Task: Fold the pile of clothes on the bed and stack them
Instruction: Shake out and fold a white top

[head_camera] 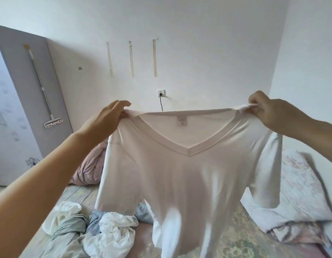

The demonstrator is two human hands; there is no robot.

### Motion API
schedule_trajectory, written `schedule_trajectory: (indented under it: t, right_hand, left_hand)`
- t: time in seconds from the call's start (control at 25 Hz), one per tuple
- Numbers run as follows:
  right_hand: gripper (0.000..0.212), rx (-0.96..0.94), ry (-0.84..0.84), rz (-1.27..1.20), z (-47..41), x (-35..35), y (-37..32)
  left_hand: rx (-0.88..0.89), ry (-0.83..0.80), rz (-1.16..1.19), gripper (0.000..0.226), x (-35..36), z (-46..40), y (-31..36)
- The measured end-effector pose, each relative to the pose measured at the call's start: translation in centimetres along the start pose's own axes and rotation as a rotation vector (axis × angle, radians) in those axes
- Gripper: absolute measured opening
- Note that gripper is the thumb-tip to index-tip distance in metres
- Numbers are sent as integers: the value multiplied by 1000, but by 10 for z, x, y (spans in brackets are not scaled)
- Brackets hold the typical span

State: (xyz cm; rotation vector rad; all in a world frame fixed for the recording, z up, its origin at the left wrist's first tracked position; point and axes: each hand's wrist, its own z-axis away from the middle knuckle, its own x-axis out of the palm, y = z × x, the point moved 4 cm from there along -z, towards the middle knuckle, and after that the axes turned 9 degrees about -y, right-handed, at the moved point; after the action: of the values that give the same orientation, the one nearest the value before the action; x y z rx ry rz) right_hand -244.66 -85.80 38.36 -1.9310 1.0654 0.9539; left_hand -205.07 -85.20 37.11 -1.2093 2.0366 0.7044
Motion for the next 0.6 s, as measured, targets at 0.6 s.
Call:
schedule_trajectory:
  t: [0.6]
  right_hand:
    - [21,177,39,-537,10,50,44]
  left_hand:
    - [-584,373,304,18,25,29,22]
